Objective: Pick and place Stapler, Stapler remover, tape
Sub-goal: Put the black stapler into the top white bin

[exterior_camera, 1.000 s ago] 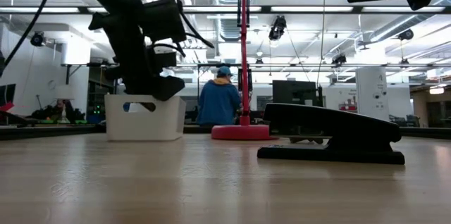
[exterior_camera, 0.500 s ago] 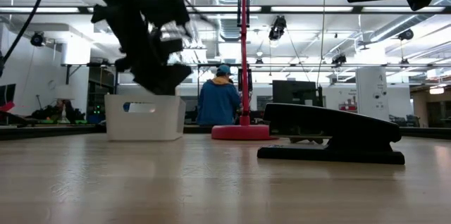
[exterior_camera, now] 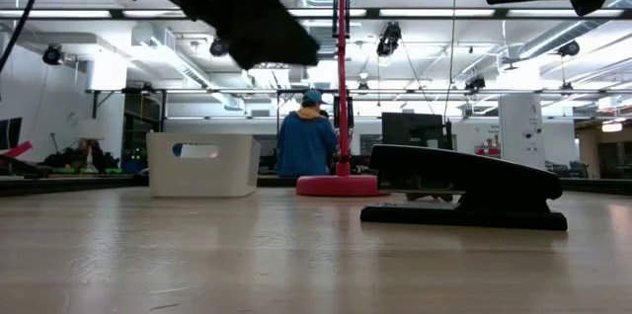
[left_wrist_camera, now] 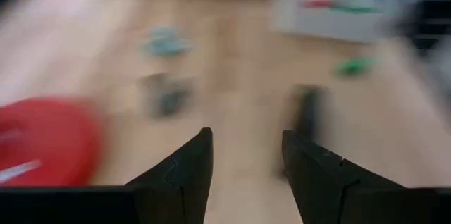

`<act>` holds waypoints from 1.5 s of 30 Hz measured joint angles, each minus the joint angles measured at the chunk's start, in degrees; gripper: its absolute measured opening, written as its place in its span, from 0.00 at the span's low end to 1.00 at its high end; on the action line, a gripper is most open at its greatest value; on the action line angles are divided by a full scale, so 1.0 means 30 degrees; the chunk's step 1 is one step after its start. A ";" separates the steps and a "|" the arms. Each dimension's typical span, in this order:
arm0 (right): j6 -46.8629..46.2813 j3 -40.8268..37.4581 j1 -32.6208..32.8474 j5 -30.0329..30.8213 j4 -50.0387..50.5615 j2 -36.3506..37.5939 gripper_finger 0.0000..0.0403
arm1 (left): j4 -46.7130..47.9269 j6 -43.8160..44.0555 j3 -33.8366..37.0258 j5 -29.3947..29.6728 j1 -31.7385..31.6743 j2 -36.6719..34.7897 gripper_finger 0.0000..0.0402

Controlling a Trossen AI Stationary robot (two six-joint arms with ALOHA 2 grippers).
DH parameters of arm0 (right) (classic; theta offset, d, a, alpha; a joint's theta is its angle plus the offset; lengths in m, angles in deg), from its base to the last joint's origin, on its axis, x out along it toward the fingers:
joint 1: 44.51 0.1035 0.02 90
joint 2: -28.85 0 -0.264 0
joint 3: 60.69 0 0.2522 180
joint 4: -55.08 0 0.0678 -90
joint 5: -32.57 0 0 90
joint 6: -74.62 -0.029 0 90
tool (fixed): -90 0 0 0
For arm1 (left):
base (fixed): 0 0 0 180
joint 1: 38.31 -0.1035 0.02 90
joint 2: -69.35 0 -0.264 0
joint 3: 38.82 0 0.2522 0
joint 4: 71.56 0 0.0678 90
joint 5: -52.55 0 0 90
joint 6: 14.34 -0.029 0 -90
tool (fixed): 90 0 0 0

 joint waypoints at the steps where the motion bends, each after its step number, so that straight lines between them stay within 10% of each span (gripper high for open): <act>1: -0.0039 -0.0002 0.0000 0.0000 -0.0017 0.0000 0.13 | -0.0695 -0.0197 0.0004 -0.1181 0.0232 0.0164 0.43; 13: -0.0091 -0.0109 0.0000 0.0004 -0.0022 0.0000 0.13 | -0.3151 -0.1199 -0.1375 -0.1691 0.1170 0.2534 0.48; 45: -0.0234 -0.0430 0.0015 -0.0059 -0.0277 0.0000 0.13 | 0.4736 -0.1693 -0.9824 -0.2234 0.1024 1.0874 0.58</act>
